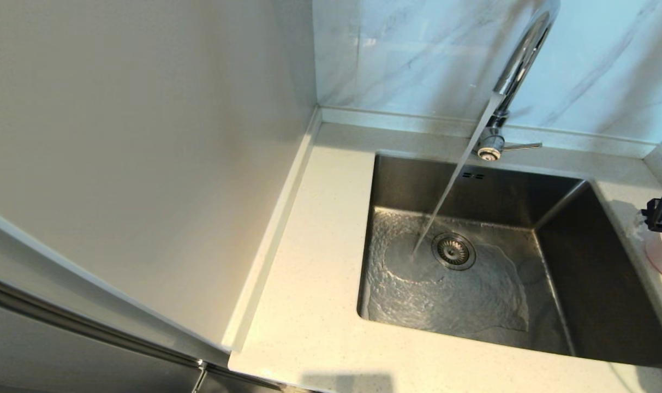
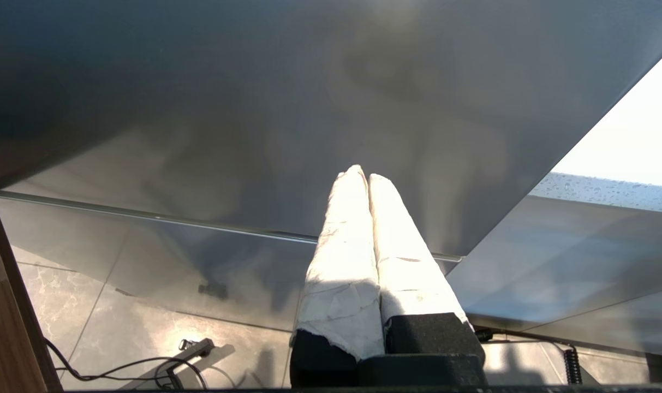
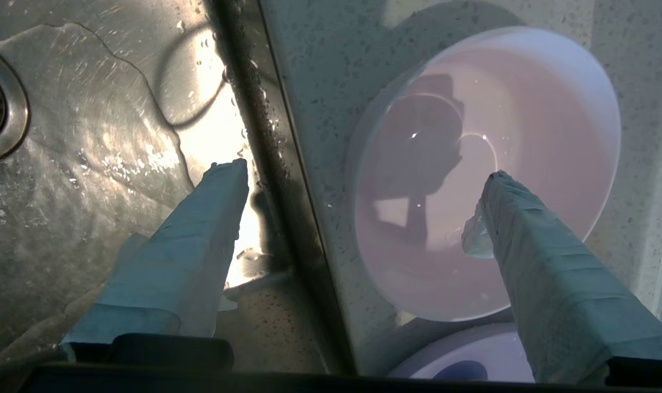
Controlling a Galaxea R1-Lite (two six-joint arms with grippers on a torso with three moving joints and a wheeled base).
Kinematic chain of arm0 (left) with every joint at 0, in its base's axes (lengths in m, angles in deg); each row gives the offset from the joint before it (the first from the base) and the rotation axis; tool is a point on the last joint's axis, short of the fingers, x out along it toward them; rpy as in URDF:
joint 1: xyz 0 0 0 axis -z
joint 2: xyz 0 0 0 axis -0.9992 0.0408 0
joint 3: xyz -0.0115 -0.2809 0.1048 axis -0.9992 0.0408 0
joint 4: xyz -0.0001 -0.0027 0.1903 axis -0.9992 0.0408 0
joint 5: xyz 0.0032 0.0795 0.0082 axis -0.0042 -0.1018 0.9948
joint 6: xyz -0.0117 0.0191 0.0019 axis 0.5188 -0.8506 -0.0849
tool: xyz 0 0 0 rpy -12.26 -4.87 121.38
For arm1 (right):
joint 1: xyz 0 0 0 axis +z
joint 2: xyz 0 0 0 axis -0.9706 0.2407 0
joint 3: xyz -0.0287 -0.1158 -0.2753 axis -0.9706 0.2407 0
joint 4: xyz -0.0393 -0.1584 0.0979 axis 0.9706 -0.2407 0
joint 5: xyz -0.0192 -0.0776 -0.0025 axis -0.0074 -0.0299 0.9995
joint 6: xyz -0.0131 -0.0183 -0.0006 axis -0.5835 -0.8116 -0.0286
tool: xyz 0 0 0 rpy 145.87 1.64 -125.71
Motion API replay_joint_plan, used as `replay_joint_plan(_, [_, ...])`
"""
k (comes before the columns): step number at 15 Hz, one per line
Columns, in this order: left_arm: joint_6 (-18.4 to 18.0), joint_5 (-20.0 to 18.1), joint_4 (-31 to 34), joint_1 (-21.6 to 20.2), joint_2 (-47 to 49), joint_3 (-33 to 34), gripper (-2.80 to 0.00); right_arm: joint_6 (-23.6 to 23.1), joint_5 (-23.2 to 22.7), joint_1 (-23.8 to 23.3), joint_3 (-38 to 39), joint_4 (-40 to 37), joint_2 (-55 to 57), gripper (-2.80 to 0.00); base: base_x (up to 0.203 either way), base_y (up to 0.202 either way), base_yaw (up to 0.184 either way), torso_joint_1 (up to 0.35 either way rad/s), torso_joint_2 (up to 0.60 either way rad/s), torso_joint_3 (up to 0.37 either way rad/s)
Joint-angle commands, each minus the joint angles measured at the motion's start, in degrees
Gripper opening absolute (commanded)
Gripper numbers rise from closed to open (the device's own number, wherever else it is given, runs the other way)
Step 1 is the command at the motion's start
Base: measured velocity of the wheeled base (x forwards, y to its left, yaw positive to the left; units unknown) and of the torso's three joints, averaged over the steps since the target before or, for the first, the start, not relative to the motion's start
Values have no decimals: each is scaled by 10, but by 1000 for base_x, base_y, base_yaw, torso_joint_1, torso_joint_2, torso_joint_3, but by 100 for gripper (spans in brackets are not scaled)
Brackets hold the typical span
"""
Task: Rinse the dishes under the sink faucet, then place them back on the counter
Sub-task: Pick up the bowl
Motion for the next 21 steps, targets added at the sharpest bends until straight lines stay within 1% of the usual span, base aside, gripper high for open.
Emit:
replay_joint_plan(1, [0, 0, 0, 0, 0, 0, -280, 2, 2, 0, -8, -1, 15, 0, 0, 0, 0, 0, 0, 0])
replay_joint_plan(4, [0, 0, 0, 0, 0, 0, -280, 13, 13, 0, -14, -4, 22, 0, 0, 0, 0, 0, 0, 0])
replay_joint_plan(5, [0, 0, 0, 0, 0, 0, -280, 13, 21, 0, -14, -4, 23, -280, 0, 0, 0, 0, 0, 0])
replay_joint_plan(13, [0, -1, 0, 0, 0, 0, -280, 12, 23, 2, -8, -4, 22, -280, 0, 0, 0, 0, 0, 0])
replay_joint_plan(18, [0, 0, 0, 0, 0, 0, -280, 13, 27, 45, -10, -3, 19, -280, 0, 0, 0, 0, 0, 0])
replay_joint_plan(21, [0, 0, 0, 0, 0, 0, -280, 12, 34, 84, -12, -3, -8, -280, 0, 0, 0, 0, 0, 0])
